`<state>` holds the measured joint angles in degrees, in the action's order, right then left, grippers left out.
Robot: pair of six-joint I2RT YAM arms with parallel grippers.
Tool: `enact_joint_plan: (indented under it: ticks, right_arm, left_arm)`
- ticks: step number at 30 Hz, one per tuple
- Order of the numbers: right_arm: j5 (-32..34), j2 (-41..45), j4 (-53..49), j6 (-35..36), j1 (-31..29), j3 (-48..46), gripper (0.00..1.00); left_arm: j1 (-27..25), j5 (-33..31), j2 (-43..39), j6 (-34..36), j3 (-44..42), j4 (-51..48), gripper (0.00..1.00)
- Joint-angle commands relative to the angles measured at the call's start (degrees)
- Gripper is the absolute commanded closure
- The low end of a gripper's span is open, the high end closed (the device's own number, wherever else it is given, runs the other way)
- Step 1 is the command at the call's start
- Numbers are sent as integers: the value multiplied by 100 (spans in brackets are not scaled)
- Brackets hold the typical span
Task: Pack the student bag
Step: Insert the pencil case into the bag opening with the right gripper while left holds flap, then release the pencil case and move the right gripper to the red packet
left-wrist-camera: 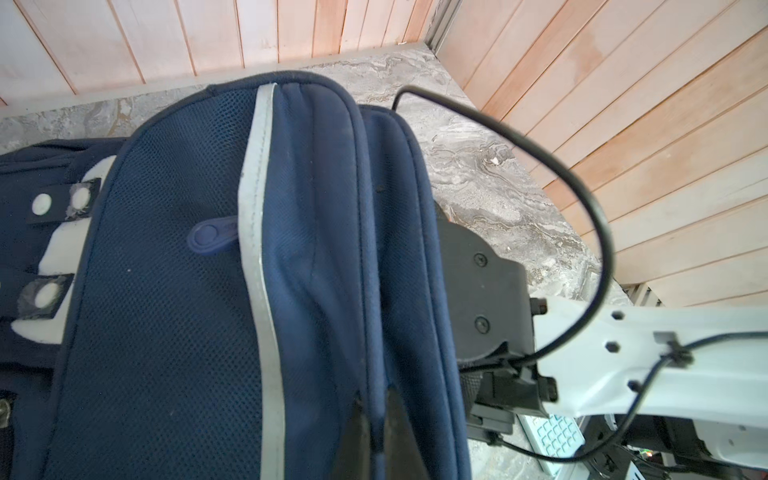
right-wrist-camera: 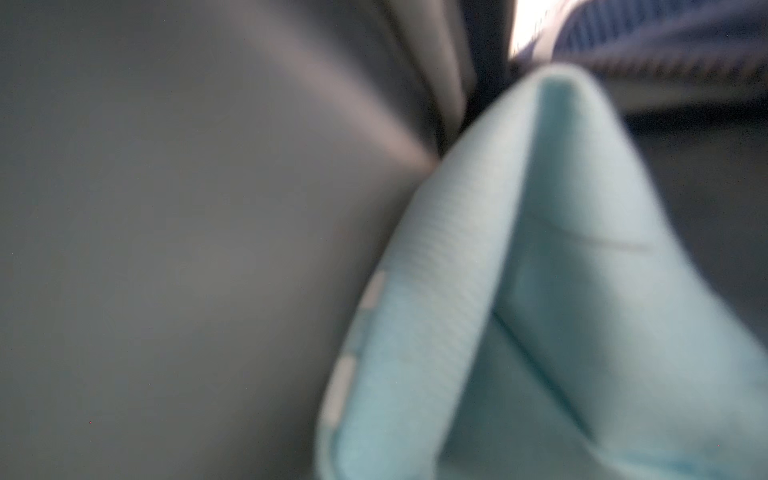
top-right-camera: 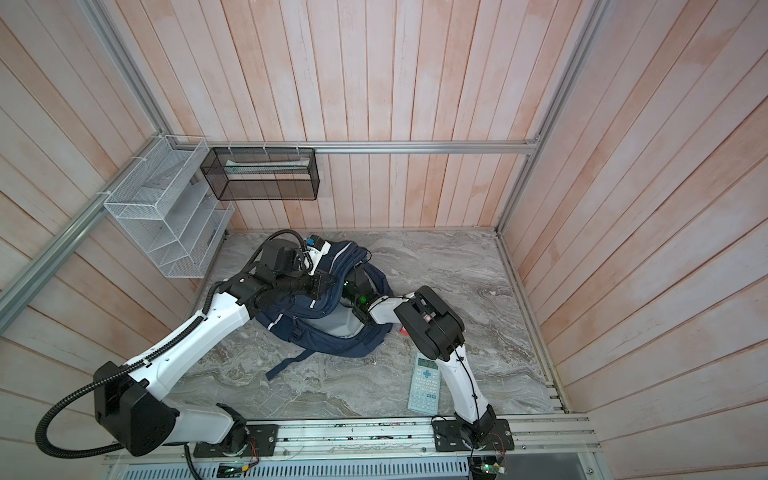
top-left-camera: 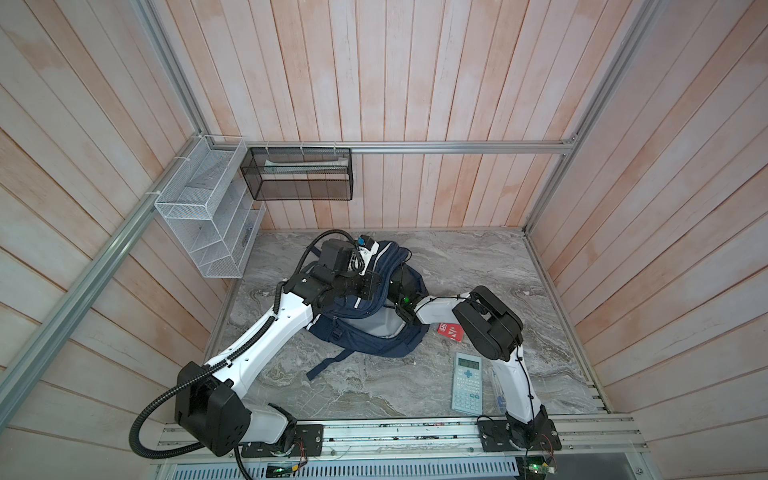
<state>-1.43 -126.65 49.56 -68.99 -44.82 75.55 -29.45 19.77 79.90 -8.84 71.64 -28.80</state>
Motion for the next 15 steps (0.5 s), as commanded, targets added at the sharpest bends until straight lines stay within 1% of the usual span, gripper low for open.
enact_joint_plan:
  ticks: [1,3,4,6,9,11,15]
  right_arm:
    - [86,-2,92,244,28,186,88]
    - [-509,125,53,294,123,23,66]
    - [-807,242,-4,336,161,-127,57]
    - [-1189,578,-288,487,209,-495,50]
    - [-1285,1305,-551,728,217,-1287,36]
    - [-1398,1780,-932,964,228,-1675,34]
    - [-1568,2509,-1367,1074,319,-2436,34]
  left_arm:
    - [-73,737,-212,137,-128,523,100]
    - [-52,510,-201,138,-193,521,100]
    - [-43,349,-173,137,-203,499,100]
    - [-13,208,-110,129,-225,500,100]
    - [-17,245,-56,65,-314,650,100]
    - [-12,274,-45,20,-370,708,100]
    - [-17,148,-24,-9,-470,735,100]
